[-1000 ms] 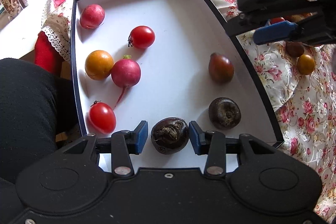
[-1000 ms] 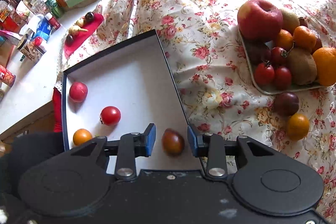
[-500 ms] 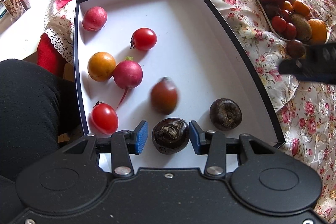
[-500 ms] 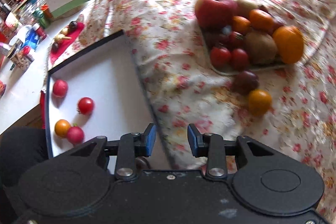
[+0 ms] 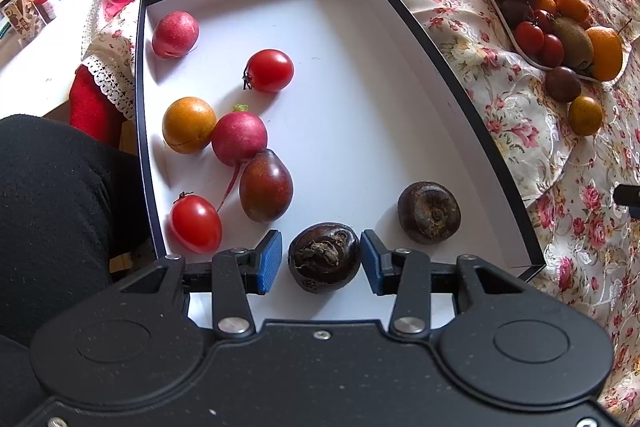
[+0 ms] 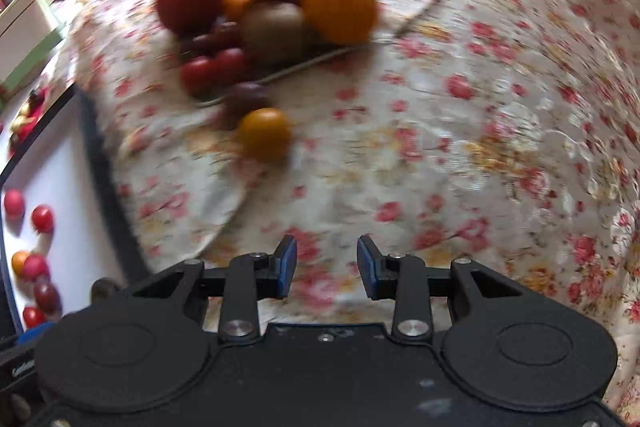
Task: Organize fruits
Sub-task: 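Lower both held fruits into the white box and open both tools, then grasp a small orange tomato from the sheet with the right tool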
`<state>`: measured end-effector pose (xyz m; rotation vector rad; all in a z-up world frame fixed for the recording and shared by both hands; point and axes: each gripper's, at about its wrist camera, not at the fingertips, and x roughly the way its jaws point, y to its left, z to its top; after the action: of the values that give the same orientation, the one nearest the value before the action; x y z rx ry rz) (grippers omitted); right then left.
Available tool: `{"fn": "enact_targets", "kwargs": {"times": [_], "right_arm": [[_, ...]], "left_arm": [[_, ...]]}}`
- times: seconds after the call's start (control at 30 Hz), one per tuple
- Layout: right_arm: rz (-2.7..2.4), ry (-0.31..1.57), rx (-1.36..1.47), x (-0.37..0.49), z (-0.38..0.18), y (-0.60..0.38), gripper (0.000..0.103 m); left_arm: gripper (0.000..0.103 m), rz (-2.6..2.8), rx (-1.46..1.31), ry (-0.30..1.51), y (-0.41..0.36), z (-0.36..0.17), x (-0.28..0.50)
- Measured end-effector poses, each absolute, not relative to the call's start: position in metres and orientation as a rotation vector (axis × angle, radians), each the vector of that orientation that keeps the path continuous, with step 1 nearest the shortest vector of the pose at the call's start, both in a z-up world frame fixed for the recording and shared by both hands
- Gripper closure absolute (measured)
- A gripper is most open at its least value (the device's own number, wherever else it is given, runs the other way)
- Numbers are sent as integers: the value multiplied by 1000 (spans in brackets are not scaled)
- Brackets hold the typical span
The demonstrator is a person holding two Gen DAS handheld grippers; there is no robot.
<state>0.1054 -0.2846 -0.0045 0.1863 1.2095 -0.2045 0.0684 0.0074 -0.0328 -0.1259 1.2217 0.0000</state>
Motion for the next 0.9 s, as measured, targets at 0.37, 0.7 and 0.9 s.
{"fn": "enact_targets", "kwargs": {"times": [0.37,0.7,0.9], "right_arm": [[-178,1178,244,143,1,-285,56],[-196,1198,185,177,-17,-257,51],[-208,1205,164,188,-30,-251,50]], "left_arm": [[51,5,-120,1238,6,-36,70],[53,15,-120,1255,6,-39,70],[53,14,-119,1255,6,-39,70]]}}
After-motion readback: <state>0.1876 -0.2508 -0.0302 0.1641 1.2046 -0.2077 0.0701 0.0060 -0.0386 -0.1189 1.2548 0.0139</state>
